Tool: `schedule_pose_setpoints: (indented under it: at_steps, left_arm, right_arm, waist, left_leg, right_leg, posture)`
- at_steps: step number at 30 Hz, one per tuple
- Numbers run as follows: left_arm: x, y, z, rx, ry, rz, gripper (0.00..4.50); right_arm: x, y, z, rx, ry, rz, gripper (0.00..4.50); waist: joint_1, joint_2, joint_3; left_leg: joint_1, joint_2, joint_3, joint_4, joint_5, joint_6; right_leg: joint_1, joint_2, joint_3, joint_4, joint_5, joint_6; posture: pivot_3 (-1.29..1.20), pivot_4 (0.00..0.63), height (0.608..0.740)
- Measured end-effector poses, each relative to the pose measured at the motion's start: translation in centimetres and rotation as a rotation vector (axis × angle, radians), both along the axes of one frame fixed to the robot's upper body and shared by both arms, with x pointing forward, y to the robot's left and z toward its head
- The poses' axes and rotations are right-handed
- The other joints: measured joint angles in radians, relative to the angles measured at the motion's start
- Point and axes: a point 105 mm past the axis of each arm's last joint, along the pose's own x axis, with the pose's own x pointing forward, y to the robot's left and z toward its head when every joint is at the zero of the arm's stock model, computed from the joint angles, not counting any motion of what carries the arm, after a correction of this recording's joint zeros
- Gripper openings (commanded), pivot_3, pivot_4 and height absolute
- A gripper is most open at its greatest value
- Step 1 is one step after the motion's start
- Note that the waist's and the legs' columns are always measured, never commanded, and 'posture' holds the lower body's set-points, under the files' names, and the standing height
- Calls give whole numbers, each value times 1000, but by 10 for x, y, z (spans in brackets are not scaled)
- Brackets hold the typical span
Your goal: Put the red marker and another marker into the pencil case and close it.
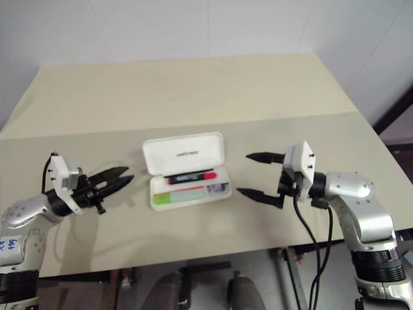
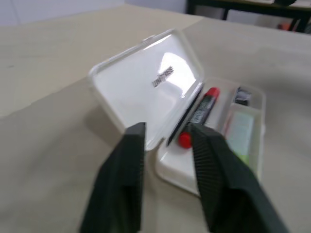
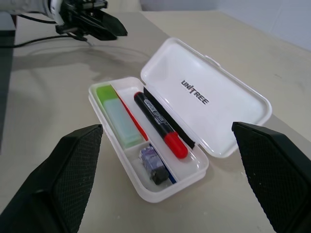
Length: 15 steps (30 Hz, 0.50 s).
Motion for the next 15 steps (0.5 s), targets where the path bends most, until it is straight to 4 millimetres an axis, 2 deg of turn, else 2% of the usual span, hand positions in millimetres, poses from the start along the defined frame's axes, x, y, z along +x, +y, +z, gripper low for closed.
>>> schedule_pose_setpoints:
  at_steps: [1, 4, 9, 12, 15]
  left_arm:
    - [3, 5, -1, 1, 0, 35, 16]
    - [16, 12, -4, -8, -6, 141, 16]
    - [42, 13, 0, -47, -30, 267, 16]
    - [57, 6, -3, -68, -14, 303, 16]
    - [74, -10, -12, -78, 30, 290, 16]
  right_arm:
    - [-1, 1, 1, 4, -1, 13, 4500]
    - [1, 0, 3, 6, -1, 30, 4500]
    - [2, -1, 3, 3, 3, 37, 4500]
    - [3, -2, 2, 2, 6, 31, 4500]
    - [4, -3, 2, 3, 4, 18, 4500]
  waist:
    - [0, 0, 0]
    - [-1, 0, 0]
    - [1, 0, 0]
    - [1, -1, 0]
    - [2, -1, 0]
  left_leg:
    - [0, 0, 0, 0, 0, 0]
    - [0, 0, 0, 0, 0, 0]
    - [0, 0, 0, 0, 0, 0]
    - [0, 0, 0, 1, 0, 0]
    - [0, 0, 0, 2, 0, 0]
  right_leg:
    - [0, 0, 0, 0, 0, 0]
    - [0, 0, -1, 1, 0, 0]
    - [0, 0, -2, 0, 0, 0]
    - [0, 0, -2, 1, 0, 0]
    - [0, 0, -6, 2, 1, 0]
  posture:
    - [0, 150, 740]
    - [0, 150, 740]
    - [0, 150, 740]
    - [0, 150, 740]
    - [0, 150, 740]
